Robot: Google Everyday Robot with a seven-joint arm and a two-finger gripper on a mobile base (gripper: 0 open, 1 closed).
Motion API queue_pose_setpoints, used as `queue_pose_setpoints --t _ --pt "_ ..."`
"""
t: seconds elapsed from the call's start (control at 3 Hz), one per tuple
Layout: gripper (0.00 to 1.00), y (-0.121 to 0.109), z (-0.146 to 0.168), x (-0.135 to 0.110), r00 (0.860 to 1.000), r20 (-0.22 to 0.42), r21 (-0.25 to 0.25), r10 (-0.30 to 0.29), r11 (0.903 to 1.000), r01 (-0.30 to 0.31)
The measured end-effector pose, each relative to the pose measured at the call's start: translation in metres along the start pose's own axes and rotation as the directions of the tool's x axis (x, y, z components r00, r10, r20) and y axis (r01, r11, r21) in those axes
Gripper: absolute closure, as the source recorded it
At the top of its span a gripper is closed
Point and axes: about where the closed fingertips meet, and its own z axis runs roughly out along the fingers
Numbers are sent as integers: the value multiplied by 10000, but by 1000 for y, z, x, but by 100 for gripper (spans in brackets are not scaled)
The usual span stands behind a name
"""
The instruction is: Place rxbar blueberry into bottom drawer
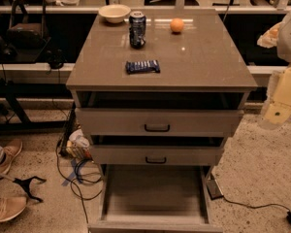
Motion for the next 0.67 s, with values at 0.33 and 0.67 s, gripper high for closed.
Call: queue_pose_setpoints --t 0.33,0.67 --pt "0 0 0 0 10000 11 22 -1 10000 1" --pt "0 -17 6 -6 9987 485 195 139 9997 -149"
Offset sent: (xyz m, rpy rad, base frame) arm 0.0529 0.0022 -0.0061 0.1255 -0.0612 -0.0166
